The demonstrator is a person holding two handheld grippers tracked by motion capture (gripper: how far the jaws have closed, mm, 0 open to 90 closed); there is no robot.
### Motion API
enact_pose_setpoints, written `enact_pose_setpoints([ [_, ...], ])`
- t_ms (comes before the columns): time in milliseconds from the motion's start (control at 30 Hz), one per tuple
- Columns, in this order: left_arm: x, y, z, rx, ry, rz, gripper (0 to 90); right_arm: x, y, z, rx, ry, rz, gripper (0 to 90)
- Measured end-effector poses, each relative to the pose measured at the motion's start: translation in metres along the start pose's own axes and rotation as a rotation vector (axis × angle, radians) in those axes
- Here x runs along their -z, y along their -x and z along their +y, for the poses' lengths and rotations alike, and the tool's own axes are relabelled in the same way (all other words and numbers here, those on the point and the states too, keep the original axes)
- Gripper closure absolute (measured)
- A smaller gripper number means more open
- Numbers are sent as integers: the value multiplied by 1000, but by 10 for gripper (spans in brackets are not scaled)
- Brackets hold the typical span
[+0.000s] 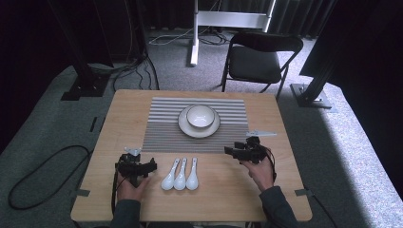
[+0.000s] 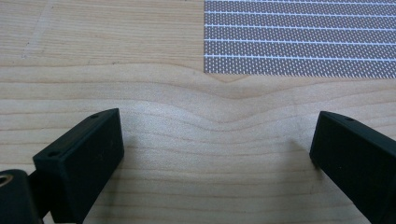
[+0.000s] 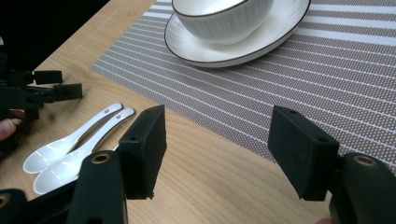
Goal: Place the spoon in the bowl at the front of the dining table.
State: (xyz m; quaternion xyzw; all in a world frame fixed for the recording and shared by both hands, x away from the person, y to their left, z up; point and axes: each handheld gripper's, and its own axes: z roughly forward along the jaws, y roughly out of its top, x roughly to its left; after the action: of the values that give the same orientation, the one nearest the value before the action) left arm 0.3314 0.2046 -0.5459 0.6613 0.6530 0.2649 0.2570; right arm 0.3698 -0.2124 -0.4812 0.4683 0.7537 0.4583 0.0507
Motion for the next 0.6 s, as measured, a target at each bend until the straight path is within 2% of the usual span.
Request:
enact_pose_setpoints([
  [167,0,0,0,0,2,-2,33,-4,-1,-1,10,-20,6,357],
  [233,0,0,0,0,3,-2,33,-9,-6,-2,47,-52,9,362],
  [333,0,0,0,-1,2,-3,33,-13,-13,-2,83,-59,-11,377],
  [400,0,0,0,-3,3,-4,33,-15,-16,-3,91,-62,-21,393],
  [533,0,1,0,-10,5,-11,33,-16,-20,-3,116,-77,-23,503],
  [600,0,2,0,-11,4,-15,33,-16,-22,-3,127,-76,-19,518],
])
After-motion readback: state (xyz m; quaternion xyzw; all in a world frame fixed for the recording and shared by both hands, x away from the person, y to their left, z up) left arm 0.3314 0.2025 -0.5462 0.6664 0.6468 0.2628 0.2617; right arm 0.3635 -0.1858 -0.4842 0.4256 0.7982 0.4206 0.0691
